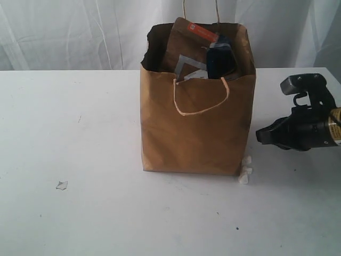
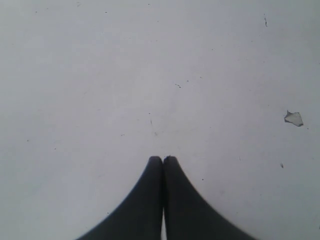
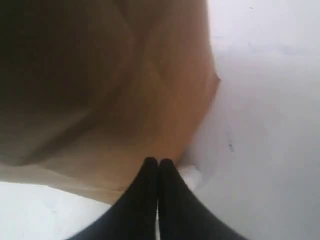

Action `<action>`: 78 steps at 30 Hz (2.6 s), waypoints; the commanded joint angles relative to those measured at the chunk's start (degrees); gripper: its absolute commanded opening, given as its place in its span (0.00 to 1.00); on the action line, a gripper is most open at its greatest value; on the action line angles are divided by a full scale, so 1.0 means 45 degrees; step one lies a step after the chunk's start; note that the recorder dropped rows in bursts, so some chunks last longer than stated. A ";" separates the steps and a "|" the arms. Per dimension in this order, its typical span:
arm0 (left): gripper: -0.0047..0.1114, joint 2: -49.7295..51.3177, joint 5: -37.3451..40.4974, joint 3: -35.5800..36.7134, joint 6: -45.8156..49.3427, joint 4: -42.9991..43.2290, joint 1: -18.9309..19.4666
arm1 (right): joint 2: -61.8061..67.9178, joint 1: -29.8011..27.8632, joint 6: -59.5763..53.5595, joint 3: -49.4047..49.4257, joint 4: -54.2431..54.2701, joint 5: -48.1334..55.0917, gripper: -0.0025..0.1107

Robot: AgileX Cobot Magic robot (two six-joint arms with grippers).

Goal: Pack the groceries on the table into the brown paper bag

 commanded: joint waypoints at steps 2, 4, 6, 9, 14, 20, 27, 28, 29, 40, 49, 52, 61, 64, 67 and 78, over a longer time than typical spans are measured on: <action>0.04 -0.0063 0.0491 0.0092 -0.0008 -0.0006 0.0033 | -0.0386 -0.0091 0.0145 -0.0009 -0.0135 -0.2367 0.02; 0.04 -0.0063 0.0491 0.0092 -0.0008 -0.0006 0.0033 | -0.0471 -0.0091 0.0118 -0.0009 -0.0036 -0.3126 0.02; 0.04 -0.0063 0.0491 0.0092 -0.0008 -0.0006 0.0033 | -0.0522 -0.0091 -0.0028 -0.0009 0.0032 -0.3546 0.02; 0.04 -0.0063 0.0491 0.0092 -0.0008 -0.0006 0.0033 | -0.0531 -0.0091 -0.1649 0.0014 0.0551 -0.4423 0.03; 0.04 -0.0063 0.0491 0.0092 -0.0008 -0.0006 0.0033 | -0.0531 -0.0091 -0.3582 0.0145 0.2321 -0.5161 0.19; 0.04 -0.0063 0.0491 0.0092 -0.0008 -0.0006 0.0033 | -0.0697 -0.0167 -1.0311 0.2005 0.9353 -0.5817 0.35; 0.04 -0.0063 0.0491 0.0092 -0.0008 -0.0006 0.0033 | -0.2992 -0.0122 -1.3722 0.4946 1.7195 -0.7347 0.35; 0.04 -0.0063 0.0491 0.0092 -0.0008 -0.0006 0.0033 | -0.3394 -0.0122 -1.4402 0.5186 1.7858 -0.7141 0.35; 0.04 -0.0063 0.0491 0.0092 -0.0008 -0.0006 0.0033 | -0.3926 -0.0122 -1.5287 0.5448 1.8804 -0.6149 0.35; 0.04 -0.0063 0.0491 0.0092 -0.0008 -0.0006 0.0033 | -0.4504 0.0065 -2.1745 0.2731 2.0942 0.4767 0.35; 0.04 -0.0063 0.0491 0.0092 -0.0008 -0.0006 0.0033 | -0.3053 0.2299 -2.5929 -0.2637 2.3045 1.7600 0.35; 0.04 -0.0063 0.0491 0.0092 -0.0008 -0.0006 0.0033 | -0.1911 0.2658 -2.7564 -0.3834 2.4720 1.9767 0.34; 0.04 -0.0063 0.0491 0.0092 -0.0008 -0.0006 0.0033 | 0.0714 0.2806 -3.2298 -0.3965 2.4776 1.8613 0.34; 0.04 -0.0063 0.0491 0.0092 -0.0008 -0.0006 0.0033 | 0.1021 0.2806 -3.3386 -0.3965 2.4776 1.7848 0.34; 0.04 -0.0063 0.0491 0.0092 -0.0008 -0.0006 0.0033 | 0.1301 0.2806 -3.5128 -0.3965 2.4776 1.6813 0.35; 0.04 -0.0063 0.0491 0.0092 -0.0011 -0.0006 0.0004 | 0.2523 0.2806 -3.7076 -0.3965 2.5305 1.6438 0.39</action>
